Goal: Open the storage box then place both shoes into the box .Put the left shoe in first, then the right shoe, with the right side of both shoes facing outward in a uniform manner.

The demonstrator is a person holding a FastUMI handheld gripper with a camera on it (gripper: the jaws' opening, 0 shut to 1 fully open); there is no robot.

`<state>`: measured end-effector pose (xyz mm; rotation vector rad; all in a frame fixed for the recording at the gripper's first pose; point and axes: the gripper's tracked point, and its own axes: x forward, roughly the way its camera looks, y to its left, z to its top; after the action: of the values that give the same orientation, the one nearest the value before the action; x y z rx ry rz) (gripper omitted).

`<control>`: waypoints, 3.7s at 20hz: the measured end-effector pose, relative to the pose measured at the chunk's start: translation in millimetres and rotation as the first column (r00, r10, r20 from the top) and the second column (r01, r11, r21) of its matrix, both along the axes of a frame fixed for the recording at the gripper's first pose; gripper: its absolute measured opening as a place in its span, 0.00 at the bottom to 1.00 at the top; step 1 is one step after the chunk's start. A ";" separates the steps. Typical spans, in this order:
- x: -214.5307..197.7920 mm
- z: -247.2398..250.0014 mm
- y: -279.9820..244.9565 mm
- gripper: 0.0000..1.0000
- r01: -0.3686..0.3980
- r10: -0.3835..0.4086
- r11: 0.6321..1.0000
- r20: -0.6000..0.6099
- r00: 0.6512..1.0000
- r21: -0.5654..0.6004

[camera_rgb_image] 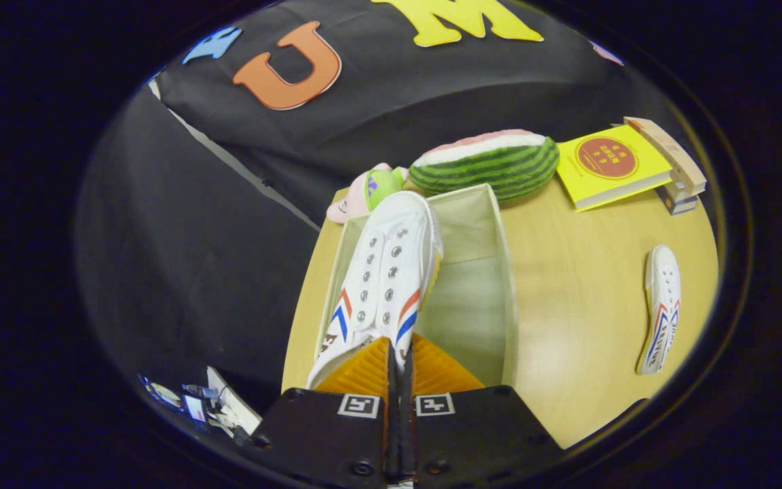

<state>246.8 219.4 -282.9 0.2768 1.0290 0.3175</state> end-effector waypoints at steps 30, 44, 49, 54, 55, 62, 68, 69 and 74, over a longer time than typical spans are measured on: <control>-30.9 36.2 -177.8 1.00 0.113 -0.090 0.985 0.177 0.980 -0.130; -35.0 -70.3 -392.4 1.00 0.266 -0.276 0.919 0.008 0.961 -0.291; -41.5 -106.0 -420.2 1.00 0.244 -0.280 0.916 -0.071 0.958 -0.319; -36.4 -145.7 -415.0 0.84 0.205 -0.249 0.956 -0.211 0.945 -0.210; -32.3 -142.7 -413.7 0.71 0.238 -0.270 0.957 -0.207 0.940 -0.165; -32.3 -137.4 -407.0 0.18 0.293 -0.280 0.956 -0.257 0.925 0.013; -35.8 -113.8 -408.0 0.11 0.322 -0.312 0.947 -0.227 0.923 0.011; -37.8 -103.9 -404.6 0.12 0.321 -0.310 0.947 -0.216 0.926 0.016; -44.1 -55.5 -381.1 0.12 0.286 -0.286 0.958 -0.143 0.948 -0.019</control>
<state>202.7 -161.7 -338.4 0.4512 1.1138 0.0353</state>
